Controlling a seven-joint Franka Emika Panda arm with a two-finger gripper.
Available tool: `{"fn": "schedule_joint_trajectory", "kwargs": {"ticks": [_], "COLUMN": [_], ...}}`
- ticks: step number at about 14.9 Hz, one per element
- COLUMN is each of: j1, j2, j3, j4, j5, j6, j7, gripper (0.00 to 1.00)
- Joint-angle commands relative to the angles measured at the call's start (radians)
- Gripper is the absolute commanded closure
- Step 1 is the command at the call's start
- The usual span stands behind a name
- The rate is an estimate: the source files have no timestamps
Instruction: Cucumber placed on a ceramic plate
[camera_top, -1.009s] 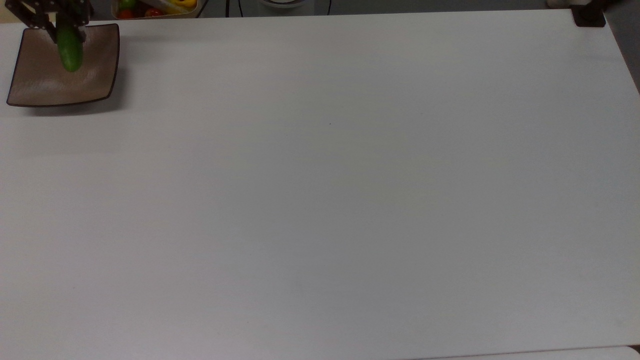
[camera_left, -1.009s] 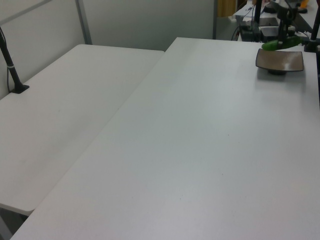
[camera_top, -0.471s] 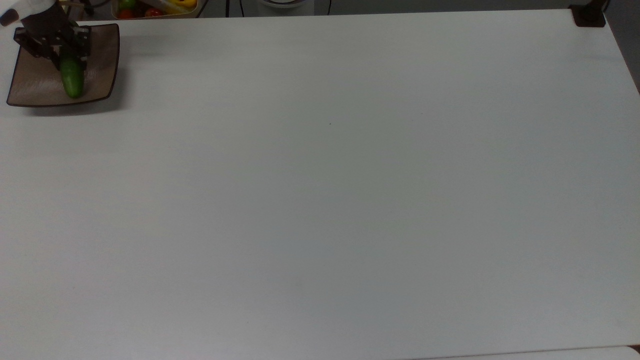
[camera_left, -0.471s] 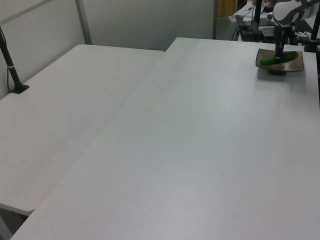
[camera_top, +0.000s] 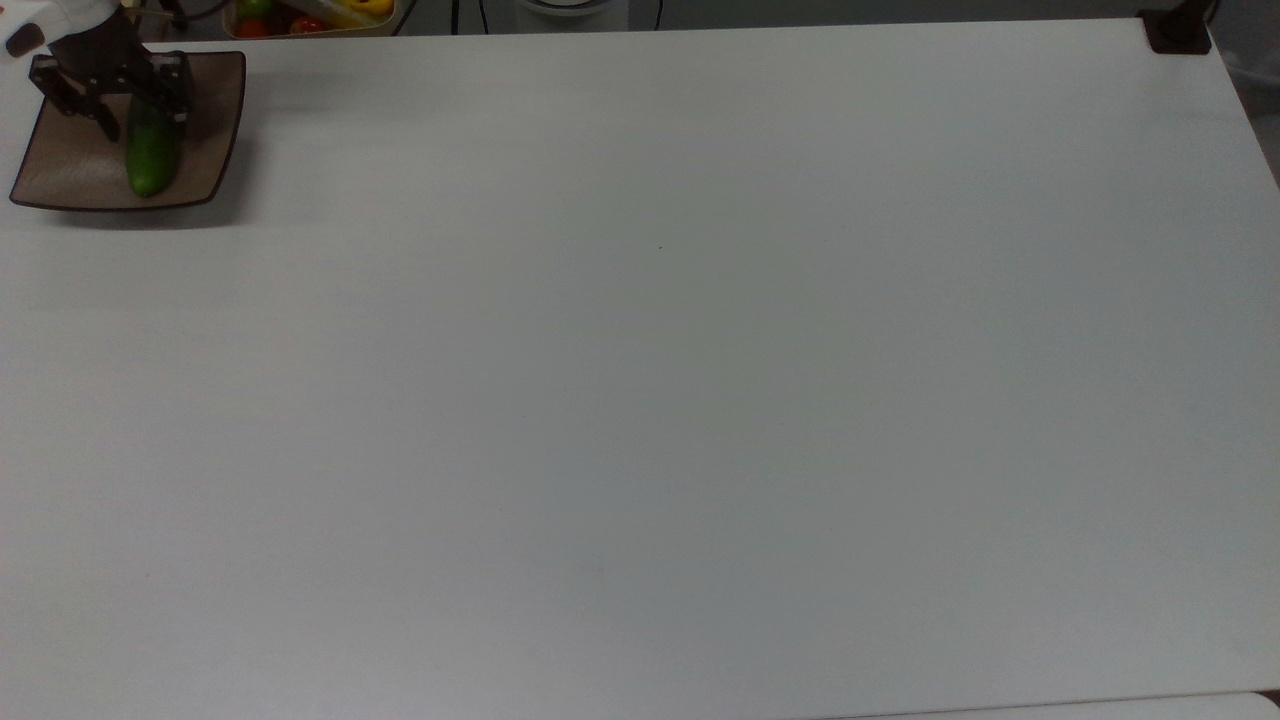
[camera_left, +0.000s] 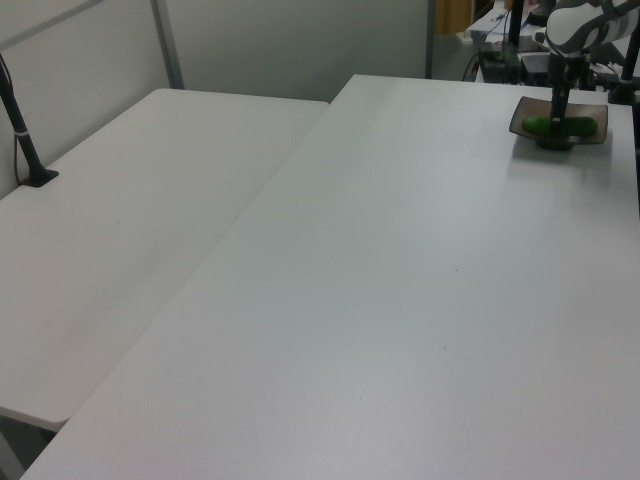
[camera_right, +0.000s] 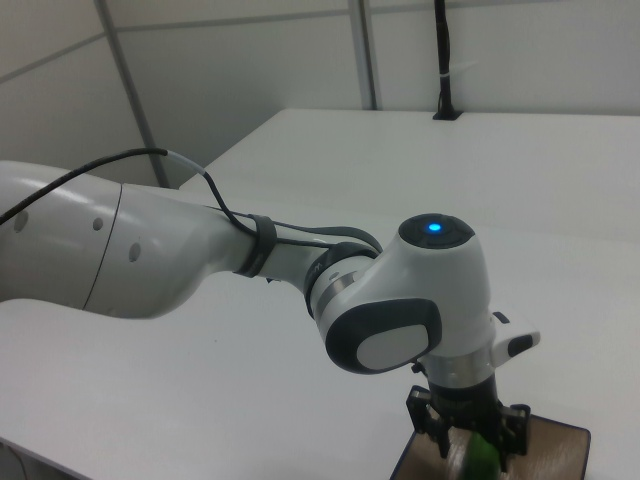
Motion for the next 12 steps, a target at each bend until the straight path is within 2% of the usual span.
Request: {"fn": "schedule_joint_trajectory", "kwargs": {"ticks": [1, 4, 6, 12], "j1": [0.001, 0.011, 0.030, 0.094], "j2": [-0.037, -0.094, -0.142, -0.260], "j3": [-0.005, -0.003, -0.005, 0.000], "j4": [-0.021, 0.020, 0.112, 0.259], "j5": [0.019, 0.019, 0.019, 0.039], "j6": [0.012, -0.072, -0.245, -0.543], "j7": [-0.015, -0.014, -0.012, 0.044], "gripper": [0.00, 0.00, 0.00, 0.00]}}
